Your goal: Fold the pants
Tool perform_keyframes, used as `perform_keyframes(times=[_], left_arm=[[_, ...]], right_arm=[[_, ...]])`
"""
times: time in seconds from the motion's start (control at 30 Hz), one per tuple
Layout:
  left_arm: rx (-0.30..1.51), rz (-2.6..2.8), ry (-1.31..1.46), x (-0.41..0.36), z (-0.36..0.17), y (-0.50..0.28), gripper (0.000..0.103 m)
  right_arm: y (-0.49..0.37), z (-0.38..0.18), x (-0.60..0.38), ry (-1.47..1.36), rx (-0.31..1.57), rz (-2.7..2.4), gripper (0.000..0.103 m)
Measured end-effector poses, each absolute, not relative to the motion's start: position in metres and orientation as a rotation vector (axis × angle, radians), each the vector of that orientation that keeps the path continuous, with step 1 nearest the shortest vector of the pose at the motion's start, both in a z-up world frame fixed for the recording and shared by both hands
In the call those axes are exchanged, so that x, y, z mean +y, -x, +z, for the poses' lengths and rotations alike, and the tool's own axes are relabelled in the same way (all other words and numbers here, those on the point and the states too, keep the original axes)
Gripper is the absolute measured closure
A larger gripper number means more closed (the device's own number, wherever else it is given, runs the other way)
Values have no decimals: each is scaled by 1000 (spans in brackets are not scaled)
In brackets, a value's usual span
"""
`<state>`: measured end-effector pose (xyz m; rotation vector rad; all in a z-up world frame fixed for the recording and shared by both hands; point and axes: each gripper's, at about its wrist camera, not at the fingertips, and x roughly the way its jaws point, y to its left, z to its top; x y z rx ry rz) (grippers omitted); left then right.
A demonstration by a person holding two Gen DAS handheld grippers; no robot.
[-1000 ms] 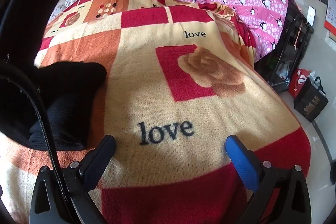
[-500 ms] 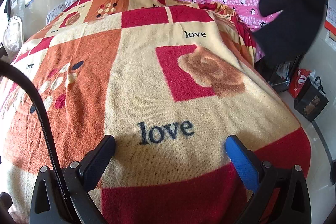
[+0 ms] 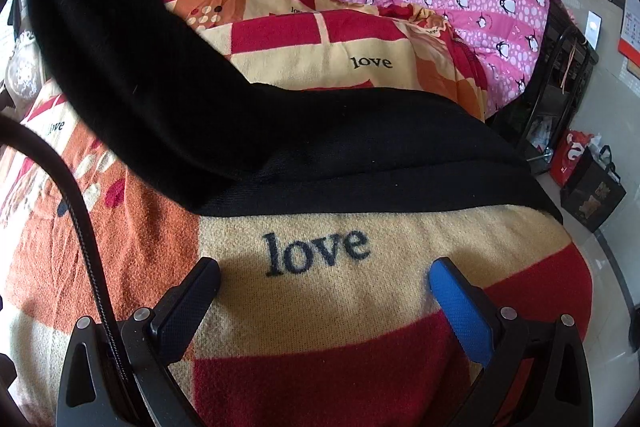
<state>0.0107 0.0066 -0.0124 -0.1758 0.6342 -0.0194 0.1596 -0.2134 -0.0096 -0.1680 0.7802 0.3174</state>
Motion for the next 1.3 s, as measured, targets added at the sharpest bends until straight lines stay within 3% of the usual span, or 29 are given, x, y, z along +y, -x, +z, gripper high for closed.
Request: perform_keyframes(times=[1.3], left_arm=[[642, -35, 194, 11, -14, -14, 23]], right_arm=[[-163, -10, -212, 168, 781, 317, 0]])
